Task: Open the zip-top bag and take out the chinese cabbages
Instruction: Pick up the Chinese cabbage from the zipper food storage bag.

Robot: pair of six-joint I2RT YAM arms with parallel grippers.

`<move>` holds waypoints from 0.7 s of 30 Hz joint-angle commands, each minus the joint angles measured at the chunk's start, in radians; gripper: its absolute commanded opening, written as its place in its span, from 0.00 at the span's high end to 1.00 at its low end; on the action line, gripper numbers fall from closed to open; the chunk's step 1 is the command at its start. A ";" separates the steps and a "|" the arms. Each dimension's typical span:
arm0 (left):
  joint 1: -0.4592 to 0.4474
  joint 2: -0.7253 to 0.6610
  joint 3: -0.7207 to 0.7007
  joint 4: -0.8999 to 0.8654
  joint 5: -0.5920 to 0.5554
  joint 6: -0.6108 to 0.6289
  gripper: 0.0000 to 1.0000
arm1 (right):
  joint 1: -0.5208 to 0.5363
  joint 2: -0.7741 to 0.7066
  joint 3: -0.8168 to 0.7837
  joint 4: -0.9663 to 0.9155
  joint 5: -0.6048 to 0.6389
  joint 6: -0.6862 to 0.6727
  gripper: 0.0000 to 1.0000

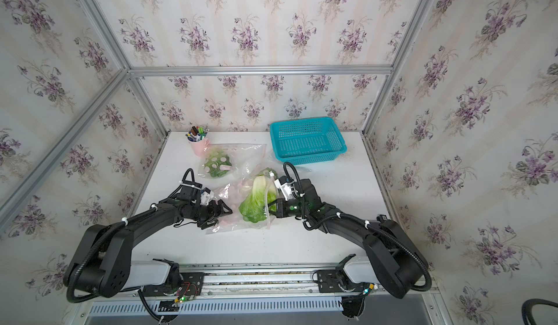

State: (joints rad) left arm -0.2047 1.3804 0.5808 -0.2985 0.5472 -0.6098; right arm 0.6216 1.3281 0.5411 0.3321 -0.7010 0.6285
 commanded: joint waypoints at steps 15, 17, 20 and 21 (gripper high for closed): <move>-0.035 0.114 0.089 -0.074 -0.262 0.134 1.00 | 0.000 -0.042 0.042 -0.136 -0.020 -0.062 1.00; -0.033 0.101 0.117 -0.120 -0.336 0.160 1.00 | 0.001 -0.049 0.039 -0.180 -0.021 -0.082 1.00; -0.022 0.077 0.152 -0.166 -0.436 0.188 1.00 | 0.000 -0.066 0.023 -0.214 -0.026 -0.093 1.00; -0.014 0.069 0.162 -0.177 -0.458 0.193 1.00 | 0.000 -0.072 0.016 -0.217 -0.031 -0.095 1.00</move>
State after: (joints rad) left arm -0.2302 1.4654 0.7223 -0.3935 0.2359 -0.4603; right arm 0.6220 1.2720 0.5652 0.1452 -0.7185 0.5632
